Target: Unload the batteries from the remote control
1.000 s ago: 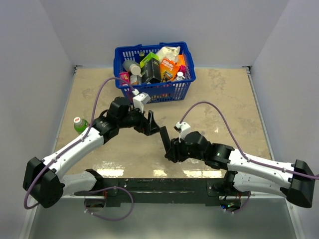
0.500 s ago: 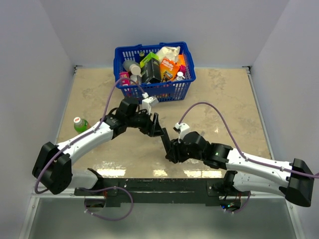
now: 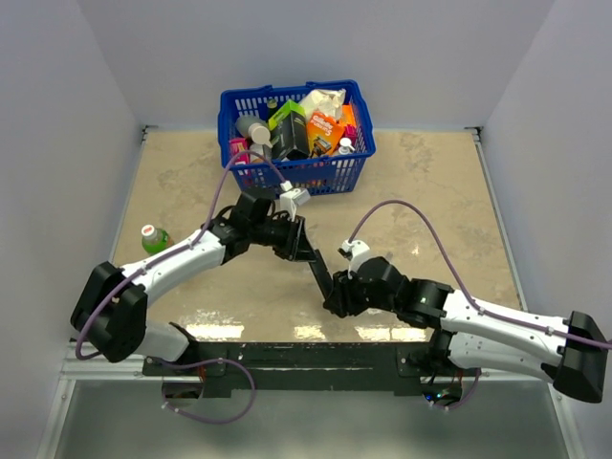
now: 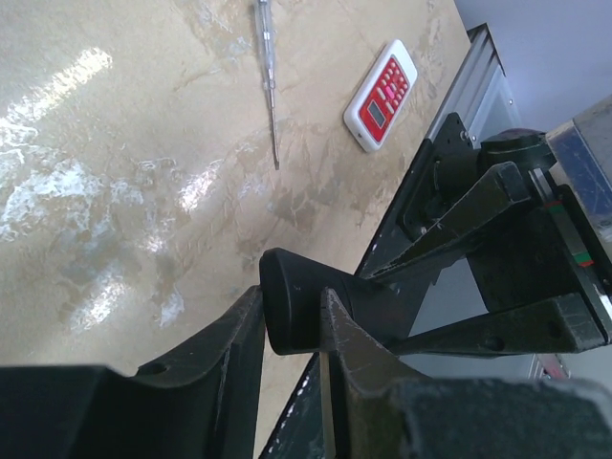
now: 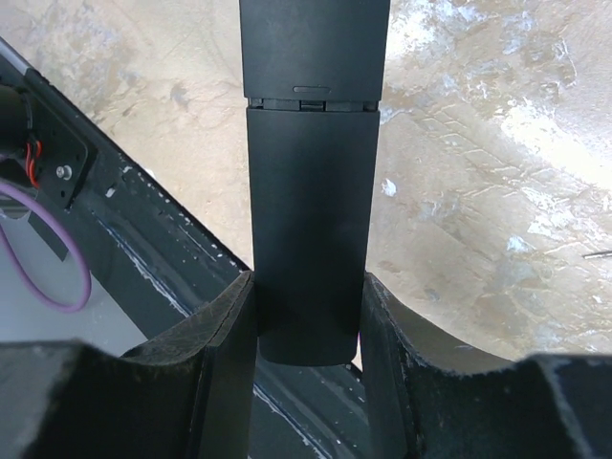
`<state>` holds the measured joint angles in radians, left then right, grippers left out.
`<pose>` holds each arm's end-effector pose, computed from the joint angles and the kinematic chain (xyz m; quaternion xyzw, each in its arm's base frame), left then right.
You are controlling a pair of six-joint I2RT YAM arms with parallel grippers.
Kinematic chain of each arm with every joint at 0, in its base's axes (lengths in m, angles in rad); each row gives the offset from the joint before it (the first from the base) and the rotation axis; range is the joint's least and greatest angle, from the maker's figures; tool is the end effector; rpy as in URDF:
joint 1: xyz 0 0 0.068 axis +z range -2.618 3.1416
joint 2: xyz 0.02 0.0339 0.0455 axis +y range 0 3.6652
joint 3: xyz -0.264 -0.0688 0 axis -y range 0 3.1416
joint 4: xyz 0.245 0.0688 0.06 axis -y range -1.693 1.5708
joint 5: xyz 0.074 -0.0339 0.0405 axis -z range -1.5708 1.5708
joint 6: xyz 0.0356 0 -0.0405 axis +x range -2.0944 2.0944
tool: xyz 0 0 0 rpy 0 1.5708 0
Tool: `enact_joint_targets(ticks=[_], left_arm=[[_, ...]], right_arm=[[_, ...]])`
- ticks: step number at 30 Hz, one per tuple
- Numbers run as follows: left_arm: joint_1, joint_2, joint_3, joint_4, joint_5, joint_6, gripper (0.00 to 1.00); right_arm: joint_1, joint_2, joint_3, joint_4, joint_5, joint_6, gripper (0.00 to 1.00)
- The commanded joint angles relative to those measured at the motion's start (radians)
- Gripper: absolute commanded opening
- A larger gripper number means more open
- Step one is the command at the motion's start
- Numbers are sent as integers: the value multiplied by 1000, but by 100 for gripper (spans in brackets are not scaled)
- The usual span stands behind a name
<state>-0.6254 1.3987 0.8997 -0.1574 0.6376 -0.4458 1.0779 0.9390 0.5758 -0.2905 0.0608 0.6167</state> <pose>0.2307 -0.1928 0.2464 0.2142 0.8362 -0.4558 0.2170 0.0972 0.1764 0.2290 -0.1918 0.8756 0.3136 0.3133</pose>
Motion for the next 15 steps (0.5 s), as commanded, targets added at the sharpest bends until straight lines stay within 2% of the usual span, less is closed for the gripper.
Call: enact_joint_targets(ticks=[1, 5, 6, 8, 15], left_arm=[[3, 25, 33, -30, -36, 42, 18], [6, 54, 57, -59, -61, 38, 20], [6, 59, 68, -65, -65, 36, 27], [4, 74, 76, -73, -69, 29, 34], [6, 80, 82, -65, -79, 15, 37]], right_arm=[[1, -74, -19, 60, -16, 11, 0], [-1, -104, -42, 54, -30, 2, 0], [1, -108, -47, 53, -33, 2, 0], [-1, -120, -56, 51, -38, 0, 0], [-1, -160, -71, 42, -35, 2, 0]])
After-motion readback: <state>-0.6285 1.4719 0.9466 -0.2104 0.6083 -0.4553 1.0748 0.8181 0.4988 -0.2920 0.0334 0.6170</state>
